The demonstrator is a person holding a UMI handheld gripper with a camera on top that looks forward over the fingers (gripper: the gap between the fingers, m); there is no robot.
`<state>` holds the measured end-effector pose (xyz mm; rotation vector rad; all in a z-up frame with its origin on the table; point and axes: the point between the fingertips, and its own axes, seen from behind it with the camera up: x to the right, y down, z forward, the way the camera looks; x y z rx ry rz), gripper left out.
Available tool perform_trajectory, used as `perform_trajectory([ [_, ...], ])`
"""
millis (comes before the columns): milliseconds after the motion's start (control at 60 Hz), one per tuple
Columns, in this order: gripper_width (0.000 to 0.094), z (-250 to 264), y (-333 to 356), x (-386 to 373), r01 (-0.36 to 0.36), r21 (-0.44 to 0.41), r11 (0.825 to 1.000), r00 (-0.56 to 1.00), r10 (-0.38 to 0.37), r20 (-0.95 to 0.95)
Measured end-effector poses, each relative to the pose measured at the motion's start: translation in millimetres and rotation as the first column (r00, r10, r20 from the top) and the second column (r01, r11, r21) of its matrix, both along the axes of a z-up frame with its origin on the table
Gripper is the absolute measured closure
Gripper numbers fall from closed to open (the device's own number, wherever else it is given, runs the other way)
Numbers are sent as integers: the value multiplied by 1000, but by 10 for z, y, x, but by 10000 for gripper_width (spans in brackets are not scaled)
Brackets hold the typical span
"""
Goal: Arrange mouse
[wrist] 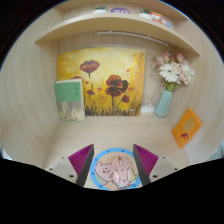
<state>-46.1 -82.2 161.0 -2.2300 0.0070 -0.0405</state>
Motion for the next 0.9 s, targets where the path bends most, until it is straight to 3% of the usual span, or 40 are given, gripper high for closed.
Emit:
perform_trajectory([
  [283,159,829,-327,-418,-35,168,985,999,30,30],
  [900,165,596,-879,-513,-52,123,991,998,55,-21],
])
